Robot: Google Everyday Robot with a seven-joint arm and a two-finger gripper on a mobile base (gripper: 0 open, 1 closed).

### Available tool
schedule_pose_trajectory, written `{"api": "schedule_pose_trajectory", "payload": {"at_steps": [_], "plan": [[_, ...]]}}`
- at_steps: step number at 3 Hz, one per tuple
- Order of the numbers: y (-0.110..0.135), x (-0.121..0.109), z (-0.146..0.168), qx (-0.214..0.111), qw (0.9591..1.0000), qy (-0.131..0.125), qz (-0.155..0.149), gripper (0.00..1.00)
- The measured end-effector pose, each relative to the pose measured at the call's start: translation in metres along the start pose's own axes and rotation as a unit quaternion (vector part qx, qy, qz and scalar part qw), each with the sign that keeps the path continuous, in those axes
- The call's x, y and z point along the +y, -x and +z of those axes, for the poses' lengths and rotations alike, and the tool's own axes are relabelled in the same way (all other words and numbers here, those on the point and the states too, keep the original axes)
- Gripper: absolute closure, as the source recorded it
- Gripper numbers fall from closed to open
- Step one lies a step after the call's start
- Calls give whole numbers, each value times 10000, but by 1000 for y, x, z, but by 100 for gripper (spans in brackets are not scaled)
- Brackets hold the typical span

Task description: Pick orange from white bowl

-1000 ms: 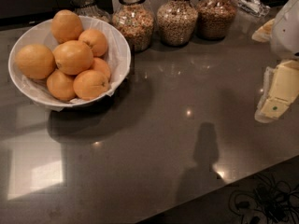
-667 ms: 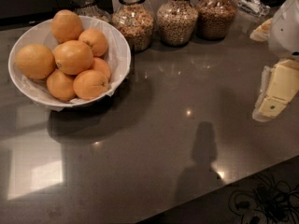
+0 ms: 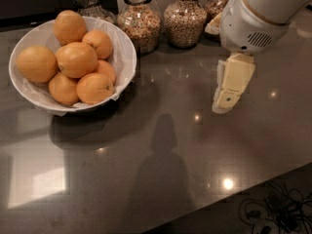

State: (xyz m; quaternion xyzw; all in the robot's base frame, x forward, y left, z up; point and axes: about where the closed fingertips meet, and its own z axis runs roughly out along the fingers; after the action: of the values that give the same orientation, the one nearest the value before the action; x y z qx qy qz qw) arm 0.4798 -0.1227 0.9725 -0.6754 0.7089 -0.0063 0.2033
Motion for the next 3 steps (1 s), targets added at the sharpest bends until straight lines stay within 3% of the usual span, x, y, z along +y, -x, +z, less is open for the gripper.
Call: {"api": "schedule_pose_trajectory", "payload": {"at_steps": [2, 3], "plan": [[10, -2, 6, -179, 9998, 20, -94, 0], [52, -13, 30, -659, 9966, 72, -492, 0]]}}
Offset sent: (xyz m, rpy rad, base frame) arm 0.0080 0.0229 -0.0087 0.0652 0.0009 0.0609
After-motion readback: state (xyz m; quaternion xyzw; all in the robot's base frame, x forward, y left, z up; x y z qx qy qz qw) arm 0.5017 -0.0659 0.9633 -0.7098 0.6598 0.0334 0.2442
